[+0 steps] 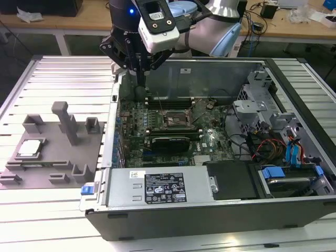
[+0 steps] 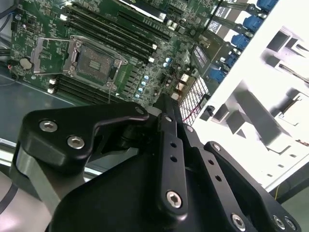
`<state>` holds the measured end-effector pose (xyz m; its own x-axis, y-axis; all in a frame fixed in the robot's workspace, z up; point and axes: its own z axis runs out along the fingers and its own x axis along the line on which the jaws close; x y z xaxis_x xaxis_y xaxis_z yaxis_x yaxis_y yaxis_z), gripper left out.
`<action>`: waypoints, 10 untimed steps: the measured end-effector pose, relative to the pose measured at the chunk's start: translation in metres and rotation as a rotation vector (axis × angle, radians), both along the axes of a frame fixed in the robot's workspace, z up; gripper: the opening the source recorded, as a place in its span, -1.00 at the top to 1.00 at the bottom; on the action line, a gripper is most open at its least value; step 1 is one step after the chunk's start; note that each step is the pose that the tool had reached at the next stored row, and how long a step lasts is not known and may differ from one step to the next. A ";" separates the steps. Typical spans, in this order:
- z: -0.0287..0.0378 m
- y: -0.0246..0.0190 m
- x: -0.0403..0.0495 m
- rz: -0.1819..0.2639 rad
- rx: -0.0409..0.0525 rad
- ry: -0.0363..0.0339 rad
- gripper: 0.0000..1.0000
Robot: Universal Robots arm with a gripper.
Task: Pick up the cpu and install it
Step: 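Reach for the cpu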
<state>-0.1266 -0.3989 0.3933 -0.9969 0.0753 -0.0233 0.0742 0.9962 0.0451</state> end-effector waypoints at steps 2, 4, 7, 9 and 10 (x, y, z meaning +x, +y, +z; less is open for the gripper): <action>0.0000 0.0000 -0.0018 0.000 -0.0001 0.0001 0.79; 0.0000 0.0000 -0.0028 0.000 -0.0001 0.0000 0.79; 0.0000 0.0000 -0.0058 0.000 0.0000 0.0001 0.79; 0.0000 0.0000 -0.0091 0.000 0.0000 0.0000 0.79; 0.0000 0.0000 -0.0100 0.000 0.0000 0.0000 0.79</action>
<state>-0.1367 -0.3988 0.3932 -0.9969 0.0753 -0.0233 0.0742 0.9962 0.0452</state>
